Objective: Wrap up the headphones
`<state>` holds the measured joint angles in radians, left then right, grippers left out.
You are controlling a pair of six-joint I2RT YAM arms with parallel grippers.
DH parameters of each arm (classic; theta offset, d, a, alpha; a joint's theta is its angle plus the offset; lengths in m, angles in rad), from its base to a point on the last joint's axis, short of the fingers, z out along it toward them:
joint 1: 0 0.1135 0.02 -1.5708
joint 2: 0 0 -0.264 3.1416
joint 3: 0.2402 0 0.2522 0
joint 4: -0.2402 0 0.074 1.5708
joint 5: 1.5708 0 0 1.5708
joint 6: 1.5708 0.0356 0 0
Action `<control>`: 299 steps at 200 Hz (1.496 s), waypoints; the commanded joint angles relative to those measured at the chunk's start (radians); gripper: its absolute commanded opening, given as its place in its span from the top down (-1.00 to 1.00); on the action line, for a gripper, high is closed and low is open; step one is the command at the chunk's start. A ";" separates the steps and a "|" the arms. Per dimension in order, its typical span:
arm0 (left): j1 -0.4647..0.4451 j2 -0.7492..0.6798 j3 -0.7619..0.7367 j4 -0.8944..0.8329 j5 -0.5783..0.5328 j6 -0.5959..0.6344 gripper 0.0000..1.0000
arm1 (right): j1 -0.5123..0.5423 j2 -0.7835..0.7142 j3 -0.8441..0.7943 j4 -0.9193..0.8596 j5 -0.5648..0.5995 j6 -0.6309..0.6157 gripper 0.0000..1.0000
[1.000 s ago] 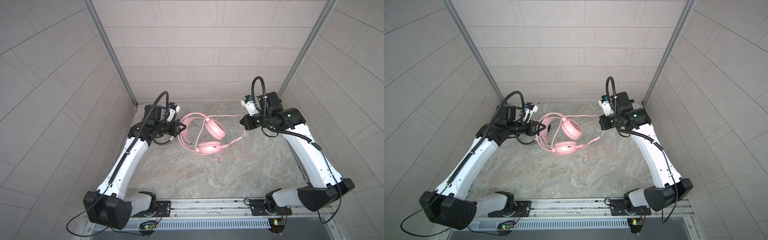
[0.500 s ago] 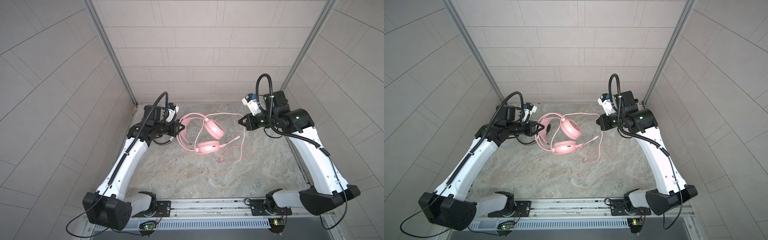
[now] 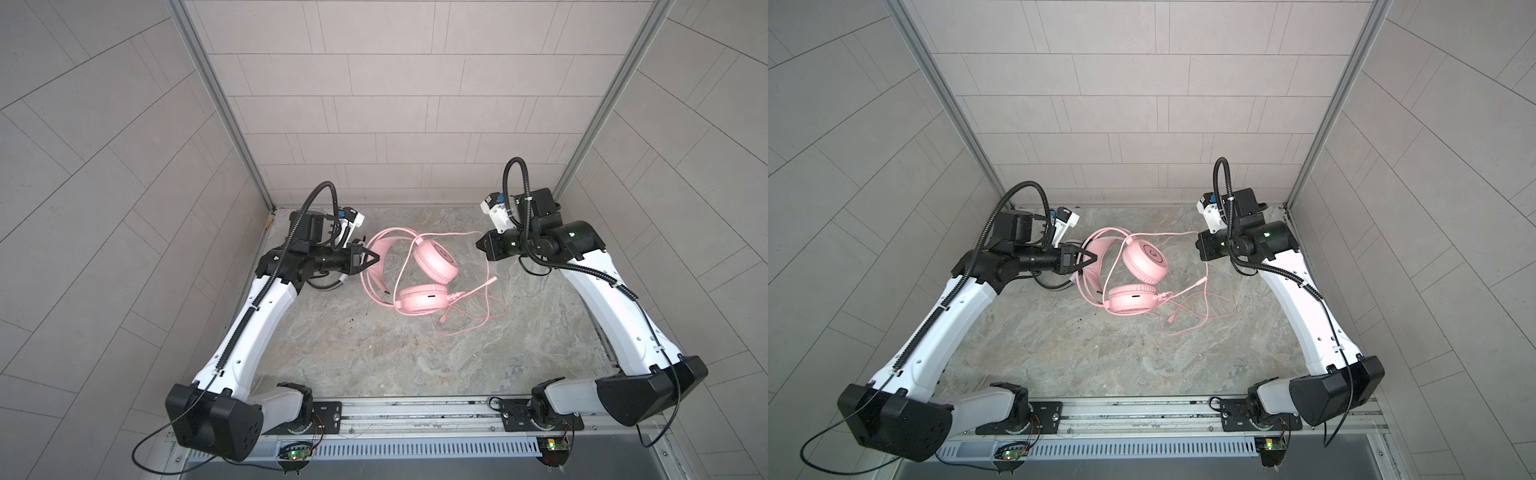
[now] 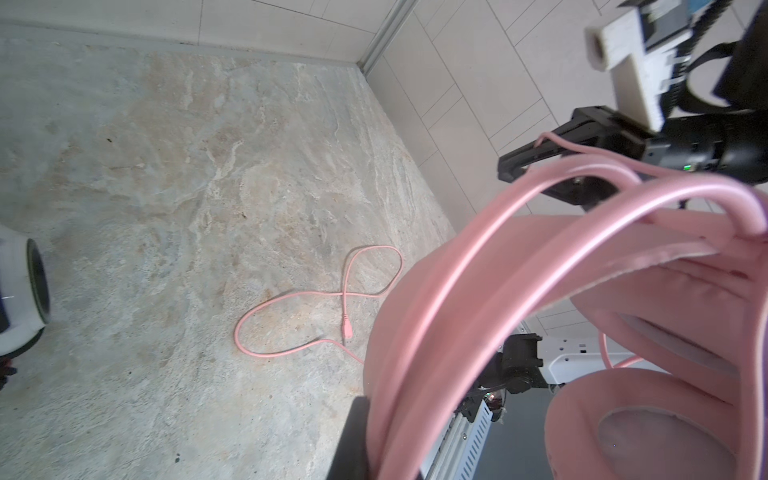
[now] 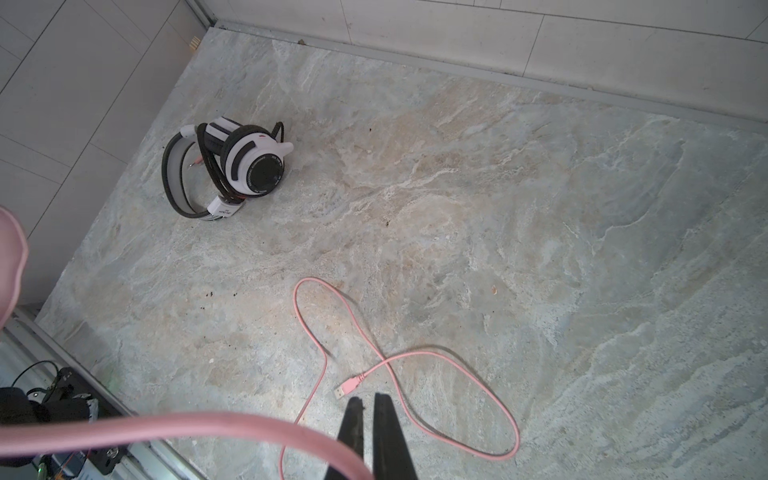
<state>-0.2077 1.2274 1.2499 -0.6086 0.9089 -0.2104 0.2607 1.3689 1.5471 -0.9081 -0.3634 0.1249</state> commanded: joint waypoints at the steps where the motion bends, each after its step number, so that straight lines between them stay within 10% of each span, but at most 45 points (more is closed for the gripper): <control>1: 0.002 -0.052 -0.004 0.104 0.121 -0.093 1.00 | -0.012 0.009 -0.063 0.136 0.000 0.019 1.00; 152: 0.002 -0.067 -0.097 0.477 0.134 -0.391 1.00 | -0.013 0.001 -0.454 0.607 -0.228 0.228 1.00; 212: 0.001 -0.072 -0.129 0.688 0.058 -0.575 1.00 | 0.025 0.009 -0.614 1.017 -0.436 0.472 1.00; 299: -0.067 -0.030 -0.149 0.738 -0.001 -0.613 1.00 | 0.169 0.148 -0.609 1.433 -0.448 0.743 0.99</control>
<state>-0.2485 1.2018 1.0931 0.0151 0.8970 -0.7891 0.3969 1.4643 0.9253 0.3340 -0.7929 0.7315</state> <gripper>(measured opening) 0.081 0.051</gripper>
